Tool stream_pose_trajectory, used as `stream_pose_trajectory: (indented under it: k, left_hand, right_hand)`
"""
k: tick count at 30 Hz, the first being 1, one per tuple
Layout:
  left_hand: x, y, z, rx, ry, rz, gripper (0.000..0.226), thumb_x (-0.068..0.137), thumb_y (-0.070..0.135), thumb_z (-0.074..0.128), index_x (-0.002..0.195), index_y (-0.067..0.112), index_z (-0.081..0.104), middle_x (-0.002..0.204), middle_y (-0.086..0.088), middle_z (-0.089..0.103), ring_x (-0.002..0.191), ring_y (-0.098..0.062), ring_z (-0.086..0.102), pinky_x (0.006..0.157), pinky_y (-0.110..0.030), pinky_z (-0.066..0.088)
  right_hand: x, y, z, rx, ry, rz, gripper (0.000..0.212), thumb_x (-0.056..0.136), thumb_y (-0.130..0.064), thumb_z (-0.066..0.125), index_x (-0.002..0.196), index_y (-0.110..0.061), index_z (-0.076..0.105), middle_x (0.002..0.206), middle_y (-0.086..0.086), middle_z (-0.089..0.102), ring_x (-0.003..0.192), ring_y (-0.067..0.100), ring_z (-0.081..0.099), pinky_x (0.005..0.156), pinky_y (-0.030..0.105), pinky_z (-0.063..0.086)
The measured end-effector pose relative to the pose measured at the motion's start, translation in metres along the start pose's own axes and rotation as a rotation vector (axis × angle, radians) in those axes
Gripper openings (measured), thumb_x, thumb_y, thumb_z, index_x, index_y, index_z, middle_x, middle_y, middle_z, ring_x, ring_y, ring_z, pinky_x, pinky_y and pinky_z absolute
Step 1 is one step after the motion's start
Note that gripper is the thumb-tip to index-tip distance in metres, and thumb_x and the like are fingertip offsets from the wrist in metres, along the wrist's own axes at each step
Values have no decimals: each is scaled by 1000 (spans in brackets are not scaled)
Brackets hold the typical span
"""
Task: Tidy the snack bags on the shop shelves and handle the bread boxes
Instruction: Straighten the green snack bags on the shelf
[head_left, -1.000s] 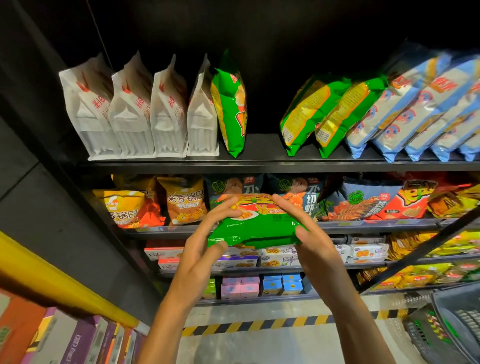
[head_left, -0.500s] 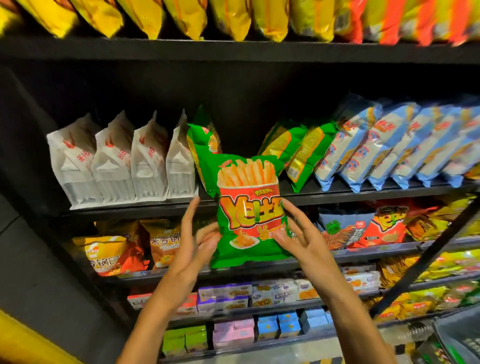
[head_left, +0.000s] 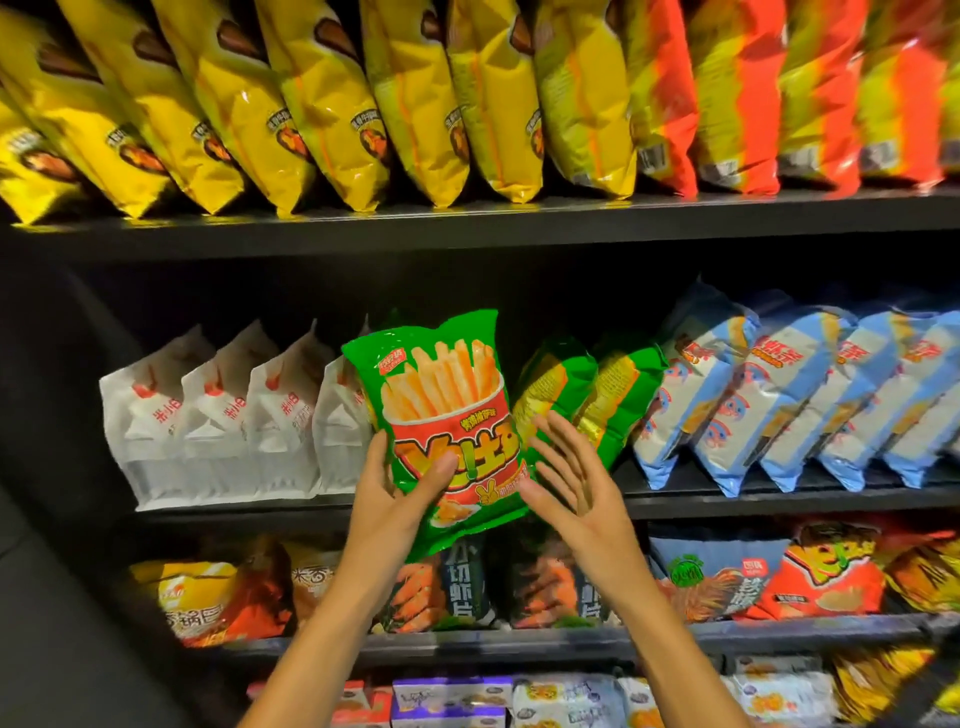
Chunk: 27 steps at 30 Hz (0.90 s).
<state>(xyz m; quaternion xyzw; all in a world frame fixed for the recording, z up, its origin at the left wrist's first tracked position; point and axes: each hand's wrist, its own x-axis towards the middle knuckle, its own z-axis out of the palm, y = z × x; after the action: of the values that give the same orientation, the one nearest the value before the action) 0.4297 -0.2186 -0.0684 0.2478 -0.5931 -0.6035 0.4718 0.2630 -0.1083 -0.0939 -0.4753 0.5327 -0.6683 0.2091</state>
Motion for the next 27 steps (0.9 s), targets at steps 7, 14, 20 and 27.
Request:
stream_pose_trajectory:
  k: [7, 14, 20, 27]
  left_hand:
    - [37, -34, 40, 440, 216, 263, 88, 86, 31, 82, 157, 26, 31, 157, 6, 43, 145, -8, 41, 119, -37, 40]
    - [81, -52, 72, 510, 341, 446, 84, 83, 9, 83, 151, 21, 35, 147, -1, 46, 136, -19, 46, 110, -35, 42]
    - [83, -93, 65, 624, 99, 336, 97, 96, 23, 70, 162, 35, 0, 167, 10, 18, 151, 0, 22, 123, -34, 33]
    - [83, -109, 47, 684, -33, 447, 95, 99, 3, 62, 164, 27, -4, 172, 7, 4, 159, -10, 7, 128, -40, 18]
  right_hand:
    - [43, 30, -6, -379, 353, -140, 104, 89, -22, 81, 164, -33, 10, 169, -20, 9, 157, 5, 14, 126, 33, 24]
    - [77, 56, 12, -617, 511, -279, 112, 82, -19, 86, 164, -10, 11, 173, 9, -1, 161, 23, 0, 129, 38, 13]
    - [86, 79, 13, -678, 545, -299, 112, 80, -17, 88, 163, -9, 13, 173, 11, 1, 161, 28, 4, 126, 54, 24]
    - [86, 87, 7, -722, 491, -403, 97, 86, -3, 81, 163, -14, 22, 172, 12, 3, 160, 31, 12, 124, 47, 31]
